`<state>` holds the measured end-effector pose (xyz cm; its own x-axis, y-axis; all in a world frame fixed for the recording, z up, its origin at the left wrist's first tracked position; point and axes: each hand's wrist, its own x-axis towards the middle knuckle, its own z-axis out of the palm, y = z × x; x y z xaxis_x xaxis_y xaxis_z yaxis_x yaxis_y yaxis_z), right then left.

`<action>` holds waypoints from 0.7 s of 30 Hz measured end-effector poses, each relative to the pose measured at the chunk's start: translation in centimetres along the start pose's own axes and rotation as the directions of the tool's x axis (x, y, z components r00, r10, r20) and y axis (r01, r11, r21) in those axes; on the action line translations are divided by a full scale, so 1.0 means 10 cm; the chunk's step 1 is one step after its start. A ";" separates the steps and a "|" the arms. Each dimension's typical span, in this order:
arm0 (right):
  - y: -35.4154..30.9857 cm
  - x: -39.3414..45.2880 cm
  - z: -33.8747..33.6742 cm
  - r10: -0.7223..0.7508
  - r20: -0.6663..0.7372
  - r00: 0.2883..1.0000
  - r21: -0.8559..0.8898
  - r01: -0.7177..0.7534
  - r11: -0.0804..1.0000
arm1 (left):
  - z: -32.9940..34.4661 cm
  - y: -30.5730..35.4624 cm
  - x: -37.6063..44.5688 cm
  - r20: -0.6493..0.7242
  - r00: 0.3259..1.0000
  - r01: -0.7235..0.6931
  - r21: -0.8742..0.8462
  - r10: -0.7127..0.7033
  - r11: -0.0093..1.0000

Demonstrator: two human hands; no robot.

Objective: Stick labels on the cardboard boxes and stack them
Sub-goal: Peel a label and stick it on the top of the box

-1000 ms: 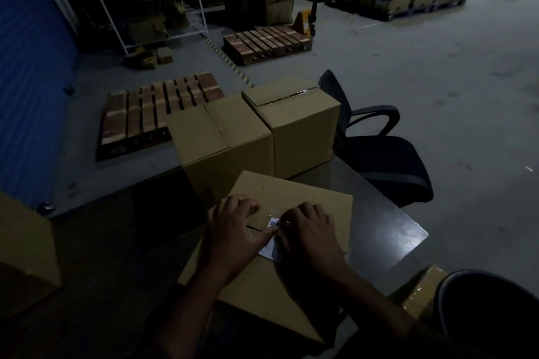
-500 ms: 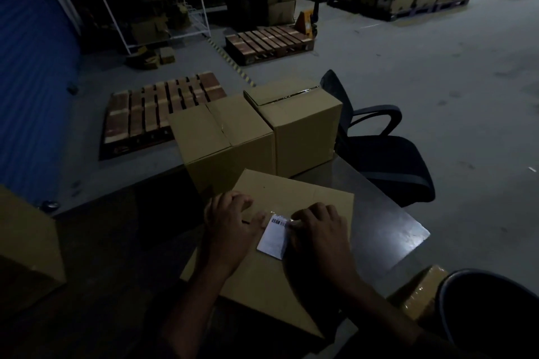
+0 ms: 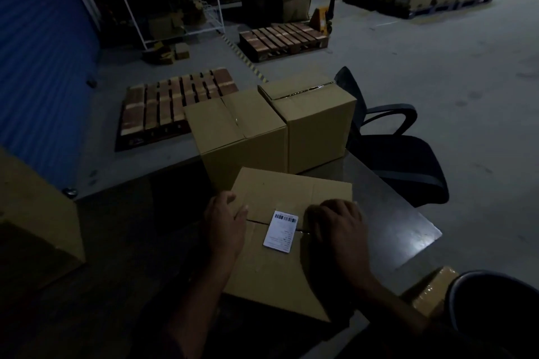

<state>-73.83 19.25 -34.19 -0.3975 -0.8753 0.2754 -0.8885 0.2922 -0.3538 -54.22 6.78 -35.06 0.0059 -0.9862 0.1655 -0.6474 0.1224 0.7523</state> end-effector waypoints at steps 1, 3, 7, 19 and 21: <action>0.02 -0.04 0.00 0.069 -0.050 0.996 0.022 -0.068 0.997 | -0.03 -0.02 -0.02 -0.014 1.000 0.016 -0.012 -0.016 1.000; 0.05 -0.14 -0.02 0.152 -0.084 0.985 0.085 -0.145 0.986 | -0.09 -0.07 -0.04 -0.038 0.999 0.038 -0.011 -0.038 0.999; 0.09 -0.10 0.01 0.058 -0.015 0.998 0.167 -0.055 0.985 | -0.16 -0.12 -0.10 -0.030 0.998 0.054 0.018 -0.054 0.998; -0.04 1.13 0.23 -0.339 0.280 0.898 0.202 0.290 0.936 | -0.34 -0.15 -0.63 -0.012 0.988 0.151 0.006 -0.151 0.988; -0.09 1.09 0.19 -0.348 0.238 0.907 0.258 0.286 0.923 | -0.34 -0.15 -0.63 -0.032 0.989 0.148 0.024 -0.147 0.989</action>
<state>-76.92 8.74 -32.56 0.0032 -0.9871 0.1600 -0.8748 -0.0802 -0.4778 -50.68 13.22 -35.09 0.1250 -0.9894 0.0733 -0.6576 -0.0273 0.7528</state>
